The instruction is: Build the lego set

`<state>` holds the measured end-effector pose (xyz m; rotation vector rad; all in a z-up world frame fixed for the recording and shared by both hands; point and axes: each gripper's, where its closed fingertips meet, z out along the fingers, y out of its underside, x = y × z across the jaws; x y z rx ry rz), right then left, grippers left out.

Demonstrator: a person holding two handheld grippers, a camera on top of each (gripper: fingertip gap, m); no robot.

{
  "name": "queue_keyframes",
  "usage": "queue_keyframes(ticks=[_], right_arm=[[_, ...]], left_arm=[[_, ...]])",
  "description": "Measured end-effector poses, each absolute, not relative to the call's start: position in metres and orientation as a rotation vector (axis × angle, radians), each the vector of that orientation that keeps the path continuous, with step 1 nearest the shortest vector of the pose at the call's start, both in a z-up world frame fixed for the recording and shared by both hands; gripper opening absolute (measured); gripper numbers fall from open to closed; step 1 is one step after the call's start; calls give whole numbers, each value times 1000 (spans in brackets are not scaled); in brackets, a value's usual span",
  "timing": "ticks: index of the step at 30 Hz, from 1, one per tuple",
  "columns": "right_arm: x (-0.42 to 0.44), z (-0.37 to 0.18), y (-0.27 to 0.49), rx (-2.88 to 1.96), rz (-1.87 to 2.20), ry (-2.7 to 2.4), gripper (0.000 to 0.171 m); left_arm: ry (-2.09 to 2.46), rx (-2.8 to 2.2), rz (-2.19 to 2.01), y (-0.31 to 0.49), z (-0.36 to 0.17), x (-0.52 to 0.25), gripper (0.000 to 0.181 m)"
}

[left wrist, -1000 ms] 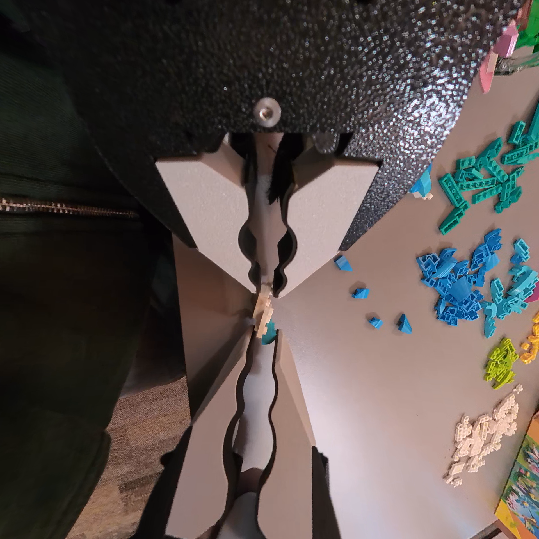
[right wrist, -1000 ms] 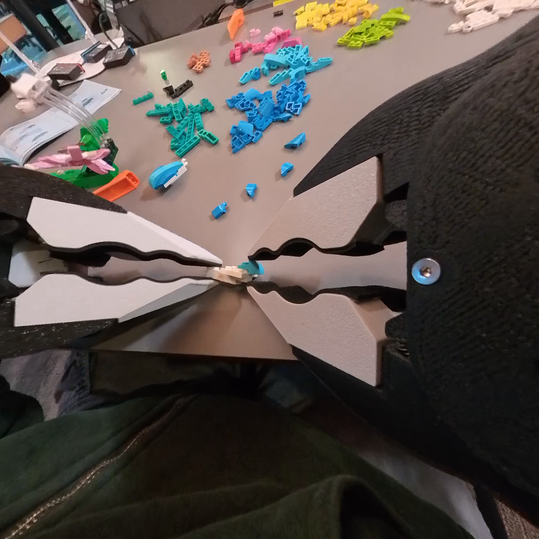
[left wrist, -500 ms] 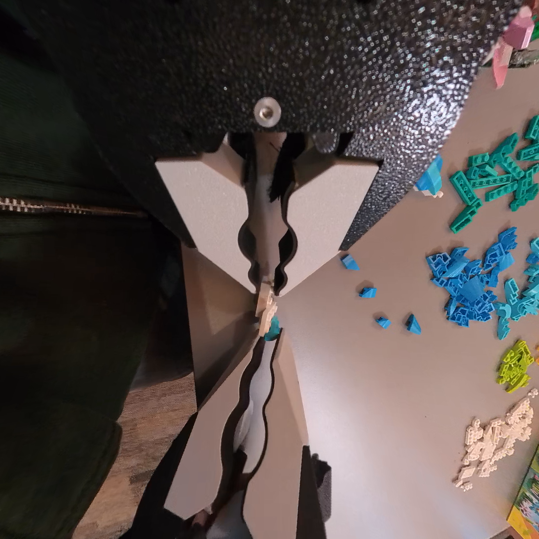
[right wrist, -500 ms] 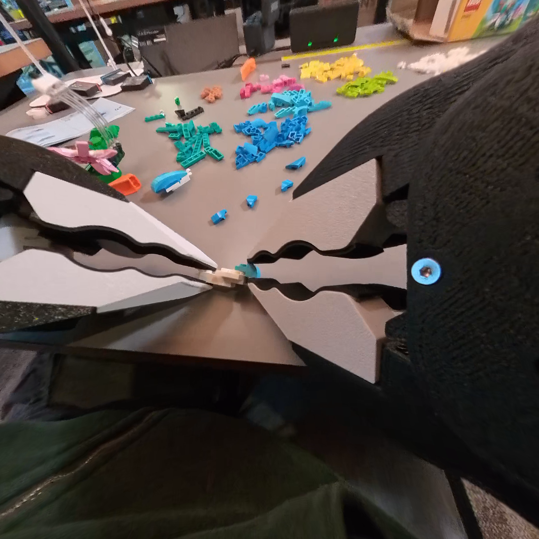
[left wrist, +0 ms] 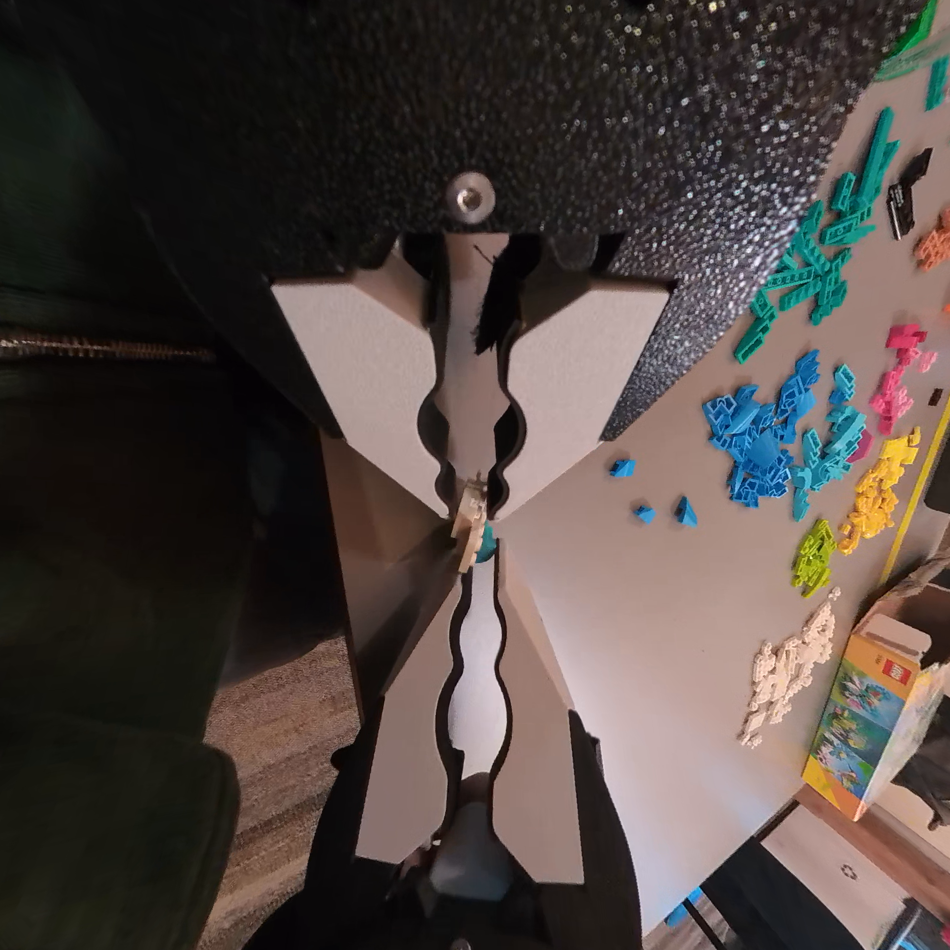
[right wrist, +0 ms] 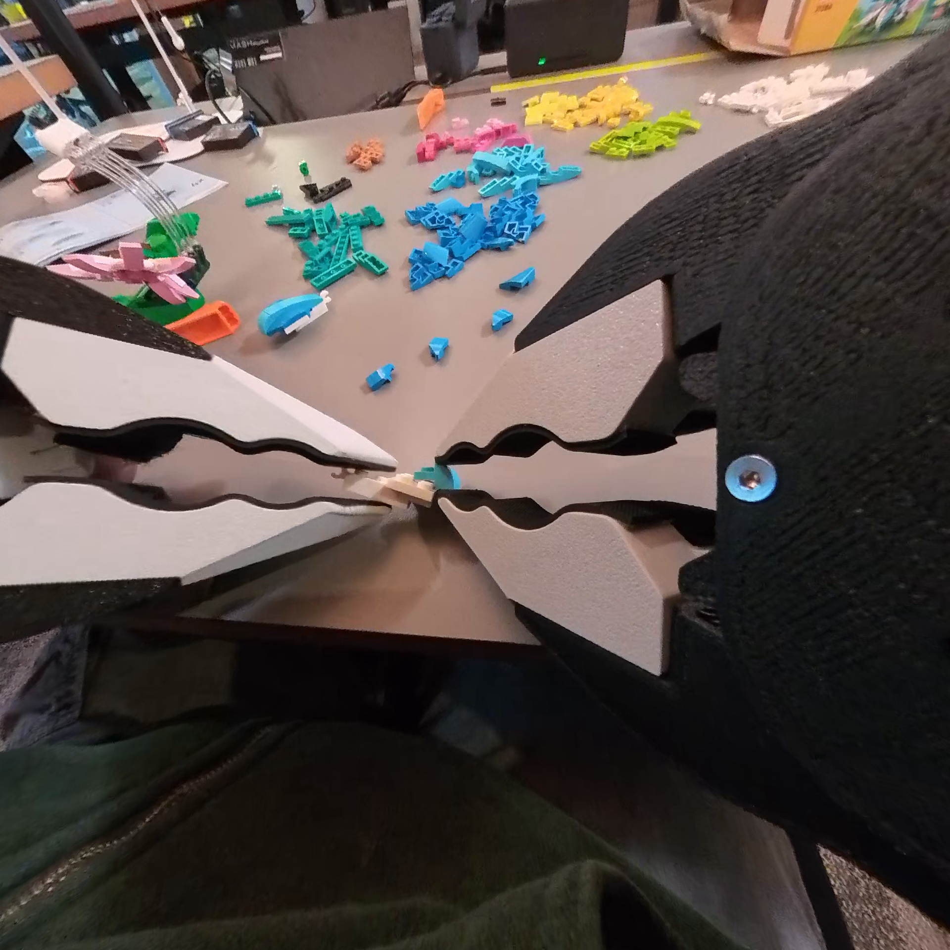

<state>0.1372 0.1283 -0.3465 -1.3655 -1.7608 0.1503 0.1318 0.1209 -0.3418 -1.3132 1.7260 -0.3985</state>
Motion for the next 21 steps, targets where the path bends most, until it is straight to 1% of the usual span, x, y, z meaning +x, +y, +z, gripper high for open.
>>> queue_keyframes(ticks=[1, 7, 21], right_arm=[[137, -347, 128, -1363, 156, -1759, 7], [140, -346, 124, -1378, 293, -1753, 8], [142, -343, 115, -1331, 438, -1772, 9]], left_arm=[[1728, -1317, -404, 121, -342, 132, 8], [1760, -1351, -423, 118, -346, 131, 6], [1792, -1335, -467, 110, -346, 133, 5]])
